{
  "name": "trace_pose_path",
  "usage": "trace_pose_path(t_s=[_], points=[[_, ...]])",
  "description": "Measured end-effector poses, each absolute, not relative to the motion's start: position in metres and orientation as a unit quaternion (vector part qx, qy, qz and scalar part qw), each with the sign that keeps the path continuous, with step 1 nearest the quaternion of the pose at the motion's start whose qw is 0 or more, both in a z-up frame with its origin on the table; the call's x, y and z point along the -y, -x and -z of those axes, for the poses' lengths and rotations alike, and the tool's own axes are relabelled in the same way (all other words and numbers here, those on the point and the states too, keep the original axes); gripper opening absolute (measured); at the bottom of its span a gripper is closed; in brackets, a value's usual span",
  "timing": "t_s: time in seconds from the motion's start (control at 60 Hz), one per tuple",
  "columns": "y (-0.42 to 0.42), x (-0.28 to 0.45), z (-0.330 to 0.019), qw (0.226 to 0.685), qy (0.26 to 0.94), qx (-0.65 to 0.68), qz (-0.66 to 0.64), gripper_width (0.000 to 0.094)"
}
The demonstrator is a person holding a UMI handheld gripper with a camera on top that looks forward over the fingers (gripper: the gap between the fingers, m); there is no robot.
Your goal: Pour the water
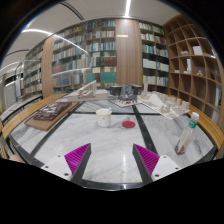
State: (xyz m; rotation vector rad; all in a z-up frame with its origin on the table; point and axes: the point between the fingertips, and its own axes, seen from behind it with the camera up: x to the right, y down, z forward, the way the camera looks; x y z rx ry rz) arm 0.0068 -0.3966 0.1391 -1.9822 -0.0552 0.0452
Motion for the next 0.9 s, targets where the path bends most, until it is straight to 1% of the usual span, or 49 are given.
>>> trace_pose_path(t_s=[0.05, 0.067, 0.233, 0.3, 0.417, 0.533, 0.633, 0.75, 0.817, 0.867, 0.883, 0.9], points=[[-0.034, 0.397, -0.124, 0.542, 0.840, 0.017, -0.007, 0.0856], [-0.038, 0.399, -0.124, 0.538, 0.843, 0.013, -0.001, 0.0853], [-0.150, 0.409, -0.074, 0.510, 0.858, -0.029, 0.052, 0.0850], [-0.189, 0.412, -0.064, 0.502, 0.861, -0.049, 0.067, 0.0850], [-0.253, 0.404, -0.062, 0.510, 0.852, -0.071, 0.092, 0.0846], [-0.299, 0.377, -0.068, 0.528, 0.837, -0.077, 0.118, 0.0847], [-0.327, 0.346, -0.077, 0.550, 0.822, -0.079, 0.124, 0.0847], [-0.348, 0.309, -0.080, 0.570, 0.808, -0.086, 0.120, 0.0815], [-0.353, 0.292, -0.081, 0.581, 0.801, -0.088, 0.113, 0.0766], [-0.359, 0.284, -0.082, 0.588, 0.795, -0.093, 0.116, 0.0654], [-0.362, 0.283, -0.084, 0.591, 0.792, -0.096, 0.119, 0.0586], [-0.362, 0.282, -0.086, 0.594, 0.790, -0.096, 0.118, 0.0575]])
